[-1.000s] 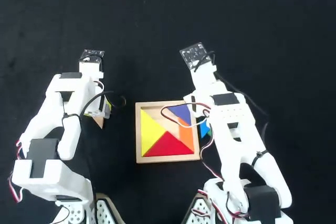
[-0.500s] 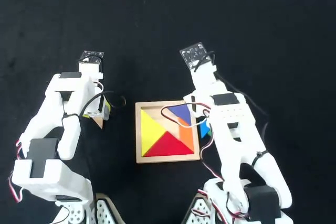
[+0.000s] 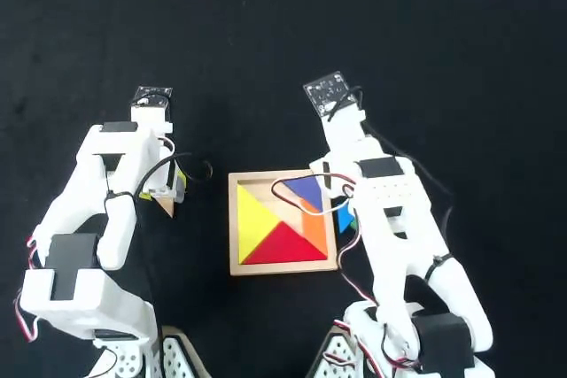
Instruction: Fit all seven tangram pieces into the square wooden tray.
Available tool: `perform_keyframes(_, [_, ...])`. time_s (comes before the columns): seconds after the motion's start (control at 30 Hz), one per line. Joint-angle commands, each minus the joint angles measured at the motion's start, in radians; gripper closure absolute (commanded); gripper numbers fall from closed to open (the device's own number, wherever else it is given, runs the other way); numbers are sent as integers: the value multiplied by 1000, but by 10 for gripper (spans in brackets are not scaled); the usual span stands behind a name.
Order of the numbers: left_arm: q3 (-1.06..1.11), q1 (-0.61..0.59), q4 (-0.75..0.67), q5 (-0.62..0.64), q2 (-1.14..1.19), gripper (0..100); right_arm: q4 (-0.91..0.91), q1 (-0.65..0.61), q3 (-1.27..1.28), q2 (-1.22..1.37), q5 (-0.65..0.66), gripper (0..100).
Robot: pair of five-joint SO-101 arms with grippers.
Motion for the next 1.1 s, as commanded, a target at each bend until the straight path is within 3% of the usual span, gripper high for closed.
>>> perform_keyframes(0.0, [-25,-12,11,12,3,820,-25,63,-27,2,-2,987])
perform_keyframes(0.97, [-24,-12,15,14,5,820,-58,83,-22,8,-9,987])
perform_keyframes(1.07, [-24,-8,14,14,5,861,-58,81,-22,8,-9,987])
